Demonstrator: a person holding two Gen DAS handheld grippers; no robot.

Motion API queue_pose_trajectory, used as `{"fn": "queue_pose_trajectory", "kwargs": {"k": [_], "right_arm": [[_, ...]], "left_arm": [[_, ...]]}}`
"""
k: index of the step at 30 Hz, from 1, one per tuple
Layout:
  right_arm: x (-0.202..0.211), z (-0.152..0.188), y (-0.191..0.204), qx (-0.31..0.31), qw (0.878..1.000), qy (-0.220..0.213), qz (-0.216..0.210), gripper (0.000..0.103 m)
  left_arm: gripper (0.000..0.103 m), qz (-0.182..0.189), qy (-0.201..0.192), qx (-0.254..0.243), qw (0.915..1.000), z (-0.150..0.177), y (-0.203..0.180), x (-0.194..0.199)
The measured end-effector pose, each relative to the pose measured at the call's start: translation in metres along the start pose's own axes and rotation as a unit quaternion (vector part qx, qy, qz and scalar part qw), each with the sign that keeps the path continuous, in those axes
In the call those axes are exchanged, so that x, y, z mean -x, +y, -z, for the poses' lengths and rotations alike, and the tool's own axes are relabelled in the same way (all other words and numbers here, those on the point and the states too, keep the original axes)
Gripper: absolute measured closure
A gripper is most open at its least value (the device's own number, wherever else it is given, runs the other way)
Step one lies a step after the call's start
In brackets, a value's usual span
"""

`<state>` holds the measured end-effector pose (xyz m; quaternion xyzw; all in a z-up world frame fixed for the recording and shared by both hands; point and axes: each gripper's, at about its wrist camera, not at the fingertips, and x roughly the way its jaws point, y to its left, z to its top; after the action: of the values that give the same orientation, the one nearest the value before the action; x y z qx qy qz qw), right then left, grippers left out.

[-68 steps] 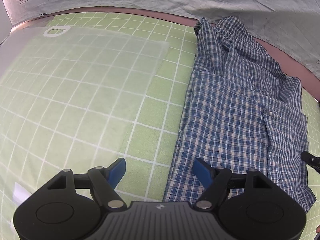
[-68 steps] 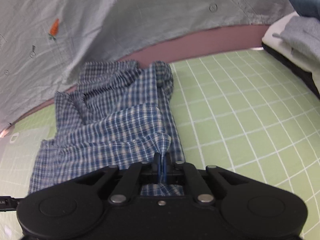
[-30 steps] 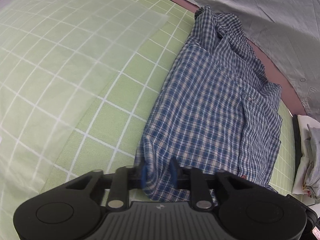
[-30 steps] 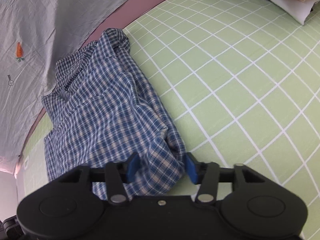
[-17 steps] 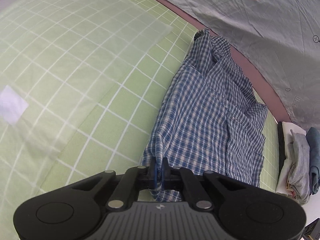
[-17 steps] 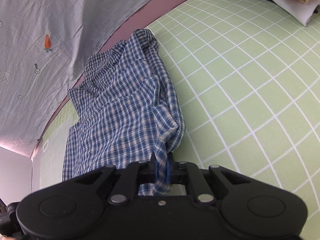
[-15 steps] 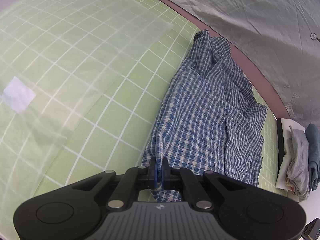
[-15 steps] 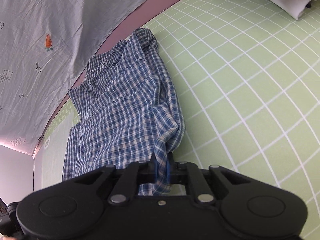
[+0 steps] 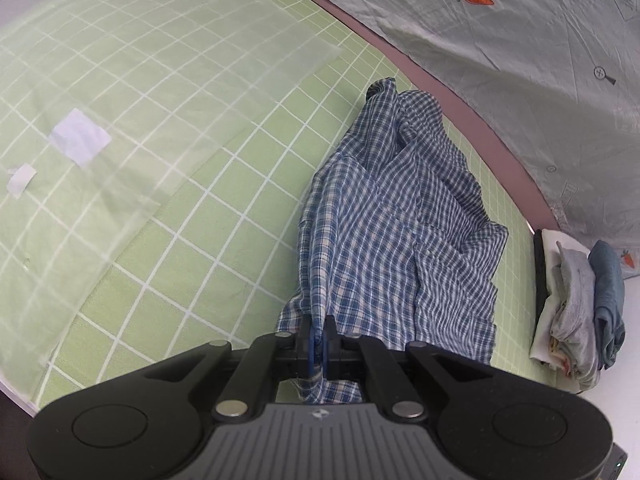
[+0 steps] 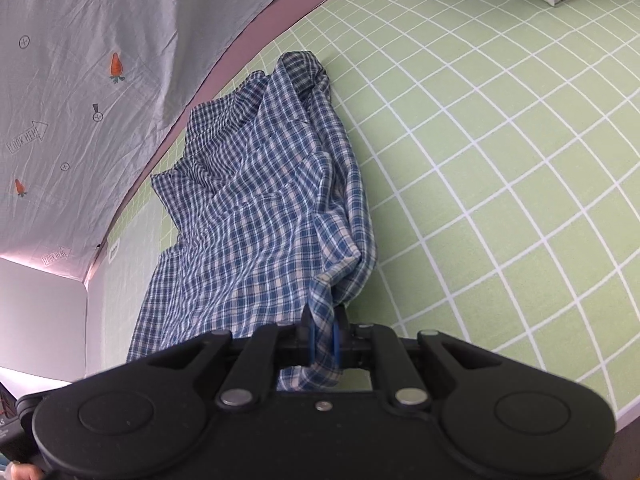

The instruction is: Fold clothes

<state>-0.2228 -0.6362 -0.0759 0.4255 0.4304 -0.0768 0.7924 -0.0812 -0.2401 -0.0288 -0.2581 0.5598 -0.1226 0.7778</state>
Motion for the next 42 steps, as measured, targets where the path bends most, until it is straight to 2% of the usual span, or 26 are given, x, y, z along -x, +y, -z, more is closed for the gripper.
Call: {"fn": "queue_pose_trajectory", "kwargs": {"k": [1,6,11,17,24,27,29,32,33,34,35,37,40,42], "right_arm": [[0.003,-0.003,-0.001,-0.007,1.000,-0.001,-0.008,0.095],[0.016,-0.017,-0.004,-0.044,0.998,-0.009,-0.051,0.095],[0.021,-0.037,0.000,-0.105,0.989,-0.015,-0.106,0.095],[0.014,-0.068,0.010,-0.150,0.976,-0.028,-0.152,0.095],[-0.009,-0.129,0.036,-0.149,0.974,-0.046,-0.165,0.095],[-0.026,-0.161,0.047,-0.150,0.973,-0.058,-0.164,0.095],[-0.041,-0.187,0.054,-0.132,0.978,-0.076,-0.143,0.092],[-0.056,-0.217,0.077,-0.062,0.987,-0.125,-0.074,0.066],[-0.058,-0.220,0.084,-0.032,0.987,-0.143,-0.064,0.059],[-0.059,-0.224,0.092,-0.002,0.986,-0.160,-0.055,0.056],[-0.060,-0.227,0.099,0.027,0.983,-0.175,-0.045,0.055],[-0.067,-0.227,0.103,0.057,0.983,-0.172,-0.029,0.049],[-0.082,-0.219,0.096,0.069,0.988,-0.141,-0.001,0.046],[-0.091,-0.213,0.092,0.077,0.990,-0.121,0.018,0.043]], "left_arm": [[0.100,0.011,0.000,0.013,0.9998,-0.003,-0.001,0.002],[0.100,0.036,-0.029,0.011,0.9989,-0.024,-0.025,0.019],[0.101,0.067,-0.059,0.010,0.9959,-0.055,-0.049,0.023],[0.101,0.084,-0.085,-0.004,0.9928,-0.097,-0.079,0.009],[0.101,0.104,-0.116,-0.027,0.9875,-0.152,-0.114,-0.019],[0.099,0.098,-0.124,-0.027,0.9871,-0.178,-0.129,-0.045],[0.092,0.081,-0.137,-0.030,0.9869,-0.195,-0.134,-0.059],[0.066,0.028,-0.164,-0.068,0.9836,-0.215,-0.142,-0.070],[0.053,0.015,-0.170,-0.077,0.9823,-0.218,-0.141,-0.071],[0.045,0.005,-0.174,-0.085,0.9811,-0.218,-0.139,-0.072],[0.042,-0.002,-0.173,-0.091,0.9807,-0.218,-0.136,-0.074],[0.034,-0.014,-0.157,-0.104,0.9820,-0.213,-0.130,-0.081],[0.023,-0.038,-0.119,-0.125,0.9842,-0.199,-0.119,-0.097],[0.021,-0.058,-0.096,-0.151,0.9822,-0.188,-0.114,-0.108]]}}
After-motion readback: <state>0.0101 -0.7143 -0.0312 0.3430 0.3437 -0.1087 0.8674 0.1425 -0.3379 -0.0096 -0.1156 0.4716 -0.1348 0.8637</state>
